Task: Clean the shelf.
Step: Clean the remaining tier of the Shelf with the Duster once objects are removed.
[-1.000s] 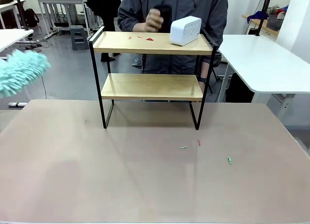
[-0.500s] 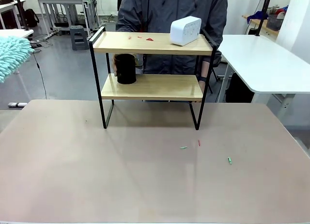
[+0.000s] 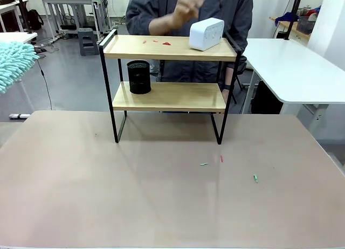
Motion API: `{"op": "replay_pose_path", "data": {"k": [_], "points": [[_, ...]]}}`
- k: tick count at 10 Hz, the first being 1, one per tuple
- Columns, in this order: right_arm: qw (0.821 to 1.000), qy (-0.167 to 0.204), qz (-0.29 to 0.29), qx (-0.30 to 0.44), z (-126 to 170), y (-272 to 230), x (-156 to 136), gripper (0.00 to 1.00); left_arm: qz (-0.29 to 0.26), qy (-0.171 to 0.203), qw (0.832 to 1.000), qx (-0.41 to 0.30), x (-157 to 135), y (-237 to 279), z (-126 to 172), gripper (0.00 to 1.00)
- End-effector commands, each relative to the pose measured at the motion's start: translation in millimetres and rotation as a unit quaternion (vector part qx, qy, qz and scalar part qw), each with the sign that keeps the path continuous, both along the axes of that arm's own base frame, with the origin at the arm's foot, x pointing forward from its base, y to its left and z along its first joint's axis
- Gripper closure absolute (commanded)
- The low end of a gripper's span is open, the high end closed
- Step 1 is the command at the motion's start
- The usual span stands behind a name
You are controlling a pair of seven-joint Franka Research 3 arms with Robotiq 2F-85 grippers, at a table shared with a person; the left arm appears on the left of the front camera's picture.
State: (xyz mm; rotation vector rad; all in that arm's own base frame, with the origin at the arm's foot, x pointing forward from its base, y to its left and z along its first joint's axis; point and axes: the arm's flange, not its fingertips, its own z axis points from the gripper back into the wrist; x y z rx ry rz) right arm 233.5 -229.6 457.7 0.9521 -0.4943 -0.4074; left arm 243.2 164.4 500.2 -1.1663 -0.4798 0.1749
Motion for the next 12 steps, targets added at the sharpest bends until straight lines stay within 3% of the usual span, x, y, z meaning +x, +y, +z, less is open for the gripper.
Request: {"op": "replay_pose_path", "data": {"k": [1, 6, 7, 10, 12], "points": [[1.000, -0.019, 0.003, 0.004, 0.9, -0.2, 2.0, 0.00, -0.005, -0.012, 1.000, 0.000, -1.3, -2.3, -1.0, 0.88], [1.000, -0.019, 0.003, 0.004, 0.9, -0.2, 2.0, 0.00, 0.000, 0.000, 1.000, 0.000, 0.0, 0.0, 0.0, 0.88], [1.000, -0.019, 0.003, 0.004, 0.9, -0.2, 2.0, 0.00, 0.014, 0.008, 1.000, -0.018, -1.4, -10.9, 15.5, 0.88], [1.000, -0.019, 0.003, 0.004, 0.9, -0.2, 2.0, 0.00, 0.104, -0.013, 0.994, 0.015, 19.1, -79.4, 123.5, 0.88], [1.000, -0.019, 0.003, 0.004, 0.9, -0.2, 2.0, 0.00, 0.089, -0.005, 0.995, 0.054, 54.4, -157.0, 179.9, 0.88]]}}
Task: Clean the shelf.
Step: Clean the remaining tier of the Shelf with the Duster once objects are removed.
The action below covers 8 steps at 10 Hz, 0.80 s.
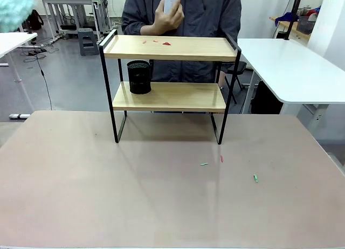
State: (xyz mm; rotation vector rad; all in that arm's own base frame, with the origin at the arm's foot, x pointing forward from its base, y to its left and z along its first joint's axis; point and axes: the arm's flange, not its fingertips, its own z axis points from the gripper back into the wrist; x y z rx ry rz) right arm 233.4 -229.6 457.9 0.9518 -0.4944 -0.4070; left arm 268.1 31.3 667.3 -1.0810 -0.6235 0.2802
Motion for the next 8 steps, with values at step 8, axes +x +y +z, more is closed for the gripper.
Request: {"op": "replay_pose_path", "data": {"k": [8], "points": [[1.000, -0.019, 0.003, 0.004, 0.7, -0.3, 2.0, 0.00, -0.059, 0.028, 0.991, 0.117, 63.8, -161.6, 0.6, 0.88]]}}
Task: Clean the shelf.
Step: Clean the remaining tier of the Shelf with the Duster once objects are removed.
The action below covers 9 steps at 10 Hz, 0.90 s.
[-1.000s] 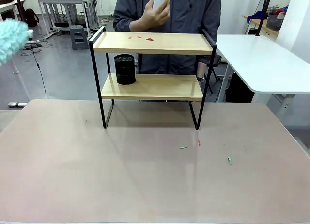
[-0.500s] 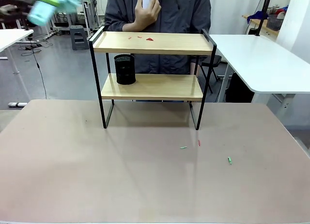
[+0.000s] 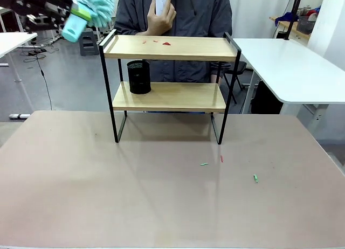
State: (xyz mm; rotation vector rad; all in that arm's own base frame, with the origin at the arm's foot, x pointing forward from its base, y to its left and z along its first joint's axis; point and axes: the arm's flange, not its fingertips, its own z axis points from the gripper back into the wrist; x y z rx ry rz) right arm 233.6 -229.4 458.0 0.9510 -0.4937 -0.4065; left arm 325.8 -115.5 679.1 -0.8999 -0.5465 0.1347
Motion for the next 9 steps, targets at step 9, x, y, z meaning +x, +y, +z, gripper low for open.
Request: {"op": "replay_pose_path", "data": {"k": [9], "points": [[1.000, -0.019, 0.003, 0.004, 0.6, -0.5, 1.8, 0.00, -0.025, 0.125, 0.967, 0.221, 118.0, -65.8, 20.0, 0.88]]}}
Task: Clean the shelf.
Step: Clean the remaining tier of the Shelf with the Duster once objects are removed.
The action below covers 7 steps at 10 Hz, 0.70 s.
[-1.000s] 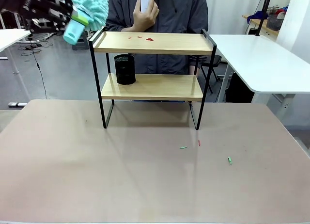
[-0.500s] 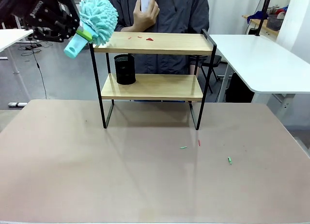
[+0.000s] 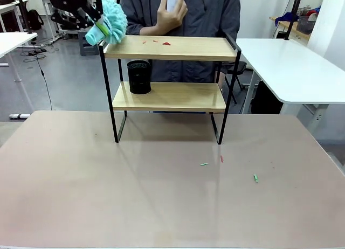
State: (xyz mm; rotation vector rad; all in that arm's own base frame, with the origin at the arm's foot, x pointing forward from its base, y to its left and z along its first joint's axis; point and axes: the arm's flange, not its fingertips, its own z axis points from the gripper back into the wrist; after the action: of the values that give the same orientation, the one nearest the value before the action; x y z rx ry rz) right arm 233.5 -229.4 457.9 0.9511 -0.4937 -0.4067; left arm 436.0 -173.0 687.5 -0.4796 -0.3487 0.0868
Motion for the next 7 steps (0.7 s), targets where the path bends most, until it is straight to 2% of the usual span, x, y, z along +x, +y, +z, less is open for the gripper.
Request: {"op": "replay_pose_path", "data": {"k": [1, 2, 3, 4, 6, 7], "points": [[1.000, -0.019, 0.003, 0.004, 0.7, -0.5, 1.9, 0.00, -0.008, 0.023, 0.999, 0.030, 14.1, -12.0, 9.9, 0.88], [1.000, -0.019, 0.003, 0.004, 0.7, -0.5, 1.9, 0.00, -0.016, 0.022, 0.999, 0.033, 17.0, -17.4, 8.7, 0.88], [1.000, -0.019, 0.003, 0.004, 0.7, -0.5, 1.9, 0.00, -0.053, 0.023, 0.998, 0.036, 16.9, -24.3, 5.8, 0.88], [1.000, -0.019, 0.003, 0.004, 0.7, -0.5, 1.9, 0.00, -0.121, 0.040, 0.991, 0.033, 15.9, -30.6, 1.1, 0.88], [1.000, -0.019, 0.003, 0.004, 0.7, -0.5, 1.9, 0.00, -0.169, 0.062, 0.983, 0.038, 14.9, -31.2, -6.7, 0.88], [1.000, -0.019, 0.003, 0.004, 0.7, -0.5, 1.9, 0.00, -0.211, 0.080, 0.973, 0.039, 14.4, -30.2, -10.8, 0.88]]}}
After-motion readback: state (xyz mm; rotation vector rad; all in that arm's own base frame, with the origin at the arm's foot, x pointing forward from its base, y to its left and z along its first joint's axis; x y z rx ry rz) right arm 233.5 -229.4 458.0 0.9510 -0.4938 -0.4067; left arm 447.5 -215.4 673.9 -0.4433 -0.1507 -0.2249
